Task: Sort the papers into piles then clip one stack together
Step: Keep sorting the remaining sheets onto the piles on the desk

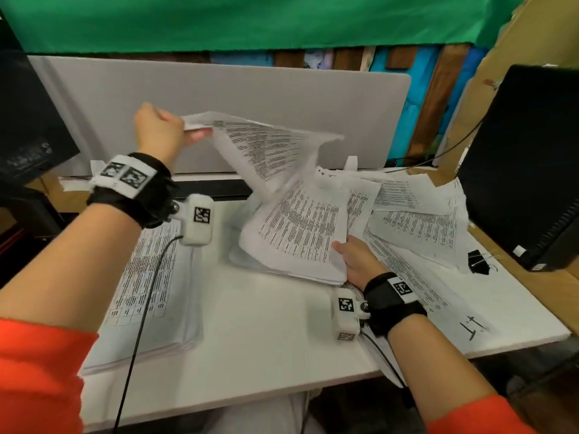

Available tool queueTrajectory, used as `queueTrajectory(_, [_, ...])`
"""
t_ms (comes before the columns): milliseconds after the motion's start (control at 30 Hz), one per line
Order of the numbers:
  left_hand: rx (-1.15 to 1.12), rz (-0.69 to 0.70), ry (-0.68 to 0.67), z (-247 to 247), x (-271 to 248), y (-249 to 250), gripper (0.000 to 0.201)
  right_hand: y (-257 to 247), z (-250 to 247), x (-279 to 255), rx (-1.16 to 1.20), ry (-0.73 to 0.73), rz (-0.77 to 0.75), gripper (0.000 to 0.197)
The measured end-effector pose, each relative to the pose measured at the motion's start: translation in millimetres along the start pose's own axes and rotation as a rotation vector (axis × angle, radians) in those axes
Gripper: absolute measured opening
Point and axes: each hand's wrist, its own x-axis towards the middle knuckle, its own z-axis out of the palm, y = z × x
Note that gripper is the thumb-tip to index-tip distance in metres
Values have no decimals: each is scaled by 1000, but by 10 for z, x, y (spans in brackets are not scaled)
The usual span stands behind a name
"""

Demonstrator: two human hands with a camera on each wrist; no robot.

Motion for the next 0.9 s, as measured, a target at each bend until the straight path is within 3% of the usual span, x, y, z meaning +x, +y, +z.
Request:
queueTrajectory(33, [-5, -67, -65, -81, -6, 23, 22, 0, -3, 4, 7, -1, 2, 36])
queueTrajectory(67, [-63, -216, -109, -146, 6, 31, 40, -8, -4, -7, 9, -3, 3, 35])
queueTrajectory(100, [-61, -275, -102, -185, 74, -52, 51, -9, -5, -4, 13, -10, 1, 35])
queueTrajectory(133, [-131, -362, -144, -232, 51, -103, 47, -16, -4, -17, 10, -15, 3, 34])
queueTrajectory(167, [-168, -331, -189, -253, 8, -169, 37, -15, -3, -16, 7, -19, -1, 34])
queueTrajectory(200, [-183, -404, -200, -286, 12, -264, 18, -15, -1, -23, 2, -19, -2, 34])
queueTrajectory(267, [-5, -569, -377, -306, -97, -406, 48, -5, -3, -13, 10, -12, 1, 35])
queueTrajectory(300, [-16, -663, -411, -333, -141, -499, 41, 2, -7, -2, 17, -16, 0, 35])
queueTrajectory(367, [65, -637, -535, -310, -224, -647, 19, -7, -5, -11, 26, -25, 4, 34])
queueTrajectory(467, [264, -707, -514, -198, -271, -786, 23, -35, 0, -59, 25, -28, 12, 34])
queueTrajectory(533, [386, -756, -655, -107, -401, -821, 22, -42, 4, -66, 28, -25, 13, 34])
queueTrajectory(600, [398, -806, -845, -60, -528, -825, 15, -35, 10, -58, 27, -16, 8, 33])
queueTrajectory(667, [317, -823, -880, -2, -587, -839, 10, -35, 14, -65, 26, -13, -1, 31])
queueTrajectory(733, [323, -776, -895, 69, -615, -881, 13, -52, 14, -87, 31, -16, -11, 33])
queueTrajectory(900, [615, -622, -969, 120, -608, -957, 26, -58, -5, -73, 28, 6, -7, 21])
